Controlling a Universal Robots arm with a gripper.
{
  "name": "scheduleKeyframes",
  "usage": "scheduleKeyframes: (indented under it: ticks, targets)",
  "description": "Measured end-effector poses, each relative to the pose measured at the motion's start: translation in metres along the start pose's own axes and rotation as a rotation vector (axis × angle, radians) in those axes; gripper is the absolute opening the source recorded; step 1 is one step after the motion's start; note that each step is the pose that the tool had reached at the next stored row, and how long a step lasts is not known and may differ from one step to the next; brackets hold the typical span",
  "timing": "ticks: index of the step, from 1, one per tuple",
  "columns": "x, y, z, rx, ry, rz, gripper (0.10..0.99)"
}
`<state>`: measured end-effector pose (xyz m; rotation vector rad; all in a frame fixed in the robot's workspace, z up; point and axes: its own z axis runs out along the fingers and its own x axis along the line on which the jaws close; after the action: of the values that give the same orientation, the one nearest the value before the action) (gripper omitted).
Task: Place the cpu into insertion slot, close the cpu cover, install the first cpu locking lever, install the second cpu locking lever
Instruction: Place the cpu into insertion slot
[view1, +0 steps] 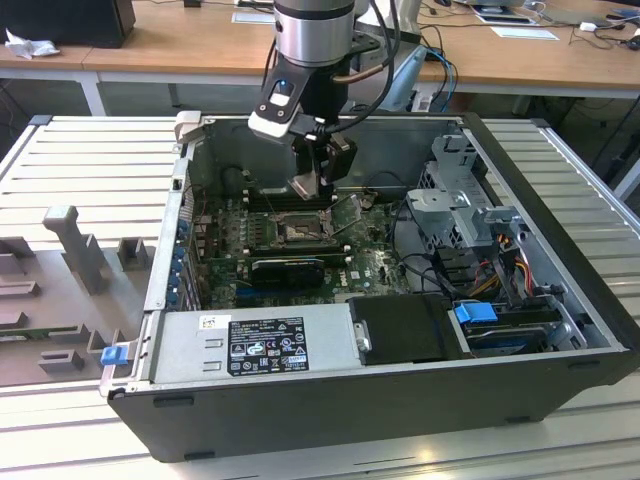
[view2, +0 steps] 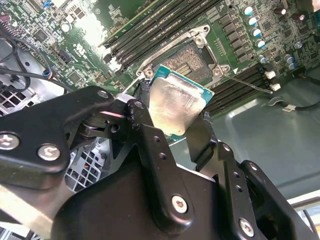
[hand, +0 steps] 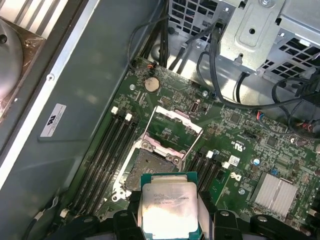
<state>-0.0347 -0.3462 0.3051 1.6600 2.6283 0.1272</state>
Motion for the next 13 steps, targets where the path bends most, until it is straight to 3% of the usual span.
scheduleKeyframes:
  ticks: [9, 13]
  targets:
    - [-0.0001, -0.0005, 0.006, 0.0, -0.0003, 0.005, 0.529]
    - [-0.0002, -0.0007, 0.0083, -0.001, -0.0039, 0.047, 0.529]
